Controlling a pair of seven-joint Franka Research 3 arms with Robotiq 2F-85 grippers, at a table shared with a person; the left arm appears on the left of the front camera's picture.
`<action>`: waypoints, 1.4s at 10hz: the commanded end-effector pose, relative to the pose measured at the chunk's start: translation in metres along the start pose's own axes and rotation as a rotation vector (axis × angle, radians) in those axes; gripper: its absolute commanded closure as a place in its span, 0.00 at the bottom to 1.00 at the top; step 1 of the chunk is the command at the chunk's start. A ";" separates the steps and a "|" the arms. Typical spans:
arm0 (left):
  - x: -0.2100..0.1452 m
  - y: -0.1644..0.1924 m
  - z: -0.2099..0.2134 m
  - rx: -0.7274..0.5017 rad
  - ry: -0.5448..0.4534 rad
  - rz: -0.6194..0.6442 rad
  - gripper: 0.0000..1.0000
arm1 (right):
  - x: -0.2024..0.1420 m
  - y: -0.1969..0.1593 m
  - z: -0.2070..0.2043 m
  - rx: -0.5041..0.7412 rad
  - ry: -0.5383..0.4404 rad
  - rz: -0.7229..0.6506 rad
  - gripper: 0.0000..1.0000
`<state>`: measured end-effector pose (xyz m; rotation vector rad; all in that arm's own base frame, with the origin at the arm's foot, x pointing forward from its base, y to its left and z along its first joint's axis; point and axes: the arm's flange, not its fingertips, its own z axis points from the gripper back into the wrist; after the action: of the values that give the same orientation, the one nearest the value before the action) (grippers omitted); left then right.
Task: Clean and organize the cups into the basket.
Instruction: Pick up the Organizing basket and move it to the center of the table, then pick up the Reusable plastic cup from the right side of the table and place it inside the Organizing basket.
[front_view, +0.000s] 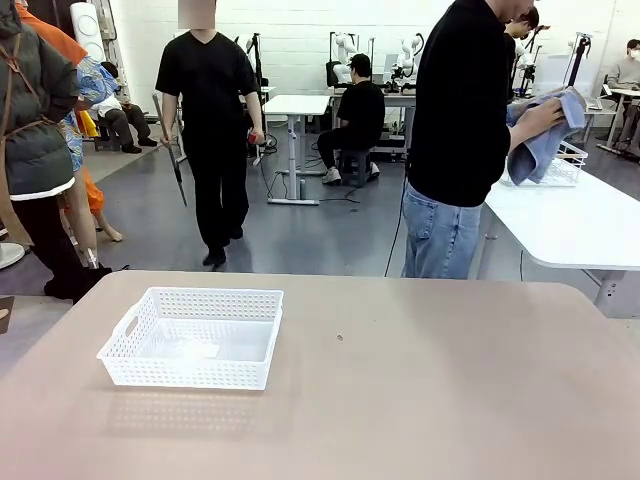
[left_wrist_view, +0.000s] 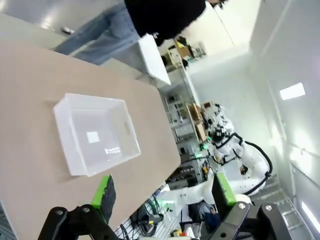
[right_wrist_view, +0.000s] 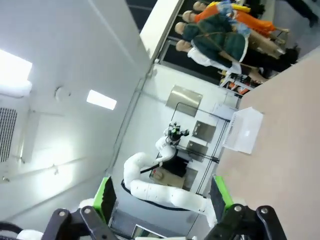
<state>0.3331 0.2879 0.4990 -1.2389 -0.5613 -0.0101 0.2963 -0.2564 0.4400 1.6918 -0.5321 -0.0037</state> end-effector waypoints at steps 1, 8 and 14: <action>0.002 -0.006 0.008 0.076 -0.083 0.035 0.00 | 0.003 0.013 0.015 -0.066 -0.042 0.049 0.00; 0.000 -0.001 0.041 0.179 -0.163 0.041 0.00 | -0.002 0.027 0.031 -0.110 -0.074 0.089 0.00; 0.000 -0.001 0.041 0.179 -0.163 0.041 0.00 | -0.002 0.027 0.031 -0.110 -0.074 0.089 0.00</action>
<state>0.3179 0.3218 0.5070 -1.0843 -0.6625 0.1921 0.2768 -0.2855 0.4556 1.5549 -0.6408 -0.0415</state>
